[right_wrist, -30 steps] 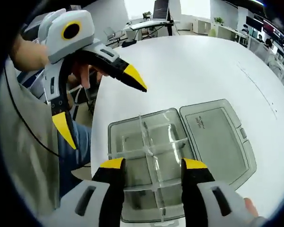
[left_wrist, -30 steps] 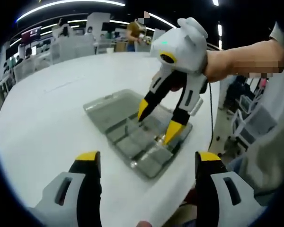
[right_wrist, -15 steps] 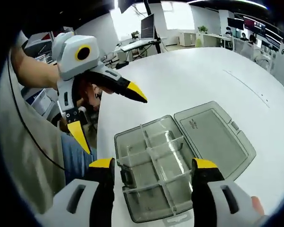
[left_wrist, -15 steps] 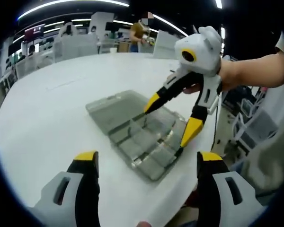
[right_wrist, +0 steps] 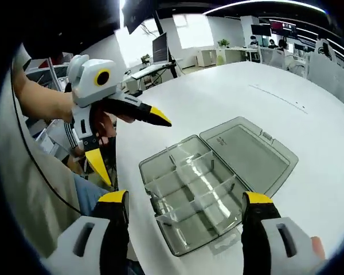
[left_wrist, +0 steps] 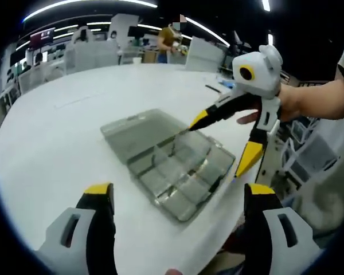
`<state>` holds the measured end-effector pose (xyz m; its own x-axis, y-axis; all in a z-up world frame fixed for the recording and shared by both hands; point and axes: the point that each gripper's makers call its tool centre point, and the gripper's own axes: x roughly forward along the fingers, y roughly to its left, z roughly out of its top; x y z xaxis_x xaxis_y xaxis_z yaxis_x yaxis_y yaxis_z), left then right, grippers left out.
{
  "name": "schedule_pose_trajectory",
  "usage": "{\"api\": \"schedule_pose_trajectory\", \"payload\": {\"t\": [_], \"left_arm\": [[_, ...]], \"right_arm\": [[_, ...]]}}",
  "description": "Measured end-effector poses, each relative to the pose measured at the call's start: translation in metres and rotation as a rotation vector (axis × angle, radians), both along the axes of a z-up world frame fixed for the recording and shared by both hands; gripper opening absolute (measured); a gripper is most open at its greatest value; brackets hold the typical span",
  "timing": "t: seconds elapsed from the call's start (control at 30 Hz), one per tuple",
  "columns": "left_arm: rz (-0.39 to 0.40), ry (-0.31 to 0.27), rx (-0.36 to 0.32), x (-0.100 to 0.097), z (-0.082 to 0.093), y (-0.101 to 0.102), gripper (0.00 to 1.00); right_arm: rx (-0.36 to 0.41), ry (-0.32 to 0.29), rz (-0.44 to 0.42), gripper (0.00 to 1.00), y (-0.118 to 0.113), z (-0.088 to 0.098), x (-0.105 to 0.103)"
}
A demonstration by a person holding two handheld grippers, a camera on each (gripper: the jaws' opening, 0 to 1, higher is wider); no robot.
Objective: Insert the divider into the dual guide fixture by aligning both edges with the guide slots and pushing it downward to the bottom, including one-sided entry, uneven engagement, binding, and posture correction.
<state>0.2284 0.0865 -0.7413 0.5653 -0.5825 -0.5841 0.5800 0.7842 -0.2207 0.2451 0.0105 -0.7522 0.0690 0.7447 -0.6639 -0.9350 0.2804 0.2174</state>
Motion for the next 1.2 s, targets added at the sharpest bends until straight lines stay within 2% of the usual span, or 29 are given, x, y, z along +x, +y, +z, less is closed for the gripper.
{"api": "schedule_pose_trajectory", "payload": {"t": [0.07, 0.27, 0.43, 0.57, 0.93, 1.2], "left_arm": [[0.003, 0.001, -0.003, 0.000, 0.000, 0.000, 0.96], [0.014, 0.014, -0.015, -0.001, 0.000, 0.000, 0.99], [0.028, 0.016, -0.011, -0.002, 0.000, 0.002, 0.99], [0.049, 0.013, 0.006, -0.002, -0.001, 0.006, 0.99], [0.093, 0.026, 0.002, -0.008, 0.003, 0.007, 0.99], [0.107, 0.030, 0.009, -0.016, 0.008, 0.001, 0.99]], "right_arm": [[0.020, -0.016, -0.019, 0.83, -0.002, 0.002, 0.000], [0.039, 0.000, -0.075, 0.83, -0.009, 0.003, -0.005], [0.035, -0.004, -0.121, 0.84, -0.016, 0.003, -0.004], [0.062, 0.008, -0.161, 0.85, -0.020, 0.008, -0.004], [0.061, -0.002, -0.235, 0.85, -0.034, 0.012, -0.008], [0.041, -0.016, -0.275, 0.84, -0.041, 0.017, -0.011]]}}
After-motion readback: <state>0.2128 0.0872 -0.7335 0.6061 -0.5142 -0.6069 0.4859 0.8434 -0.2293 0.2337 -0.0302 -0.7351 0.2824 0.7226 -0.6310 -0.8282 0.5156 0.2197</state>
